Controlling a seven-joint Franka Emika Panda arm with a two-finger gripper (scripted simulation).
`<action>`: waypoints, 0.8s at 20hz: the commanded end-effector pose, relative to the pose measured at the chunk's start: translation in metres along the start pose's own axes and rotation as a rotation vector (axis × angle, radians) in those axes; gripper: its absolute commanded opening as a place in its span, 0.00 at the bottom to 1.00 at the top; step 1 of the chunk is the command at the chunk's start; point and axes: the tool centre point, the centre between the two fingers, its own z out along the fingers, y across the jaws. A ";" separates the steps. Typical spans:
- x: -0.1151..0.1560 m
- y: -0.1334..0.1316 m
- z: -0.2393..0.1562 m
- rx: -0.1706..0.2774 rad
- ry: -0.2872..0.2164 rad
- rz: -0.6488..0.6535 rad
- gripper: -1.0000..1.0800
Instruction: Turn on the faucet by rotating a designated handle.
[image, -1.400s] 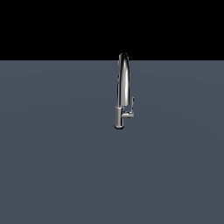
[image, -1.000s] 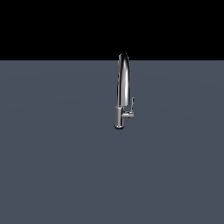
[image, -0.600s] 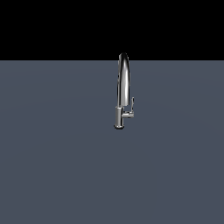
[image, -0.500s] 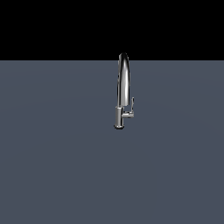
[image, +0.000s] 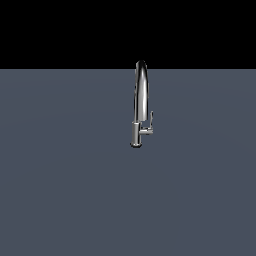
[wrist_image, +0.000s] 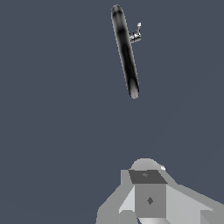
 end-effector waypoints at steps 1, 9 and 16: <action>0.015 -0.001 0.002 0.034 -0.034 0.033 0.00; 0.064 -0.002 0.011 0.146 -0.147 0.140 0.00; 0.107 0.001 0.023 0.248 -0.249 0.236 0.00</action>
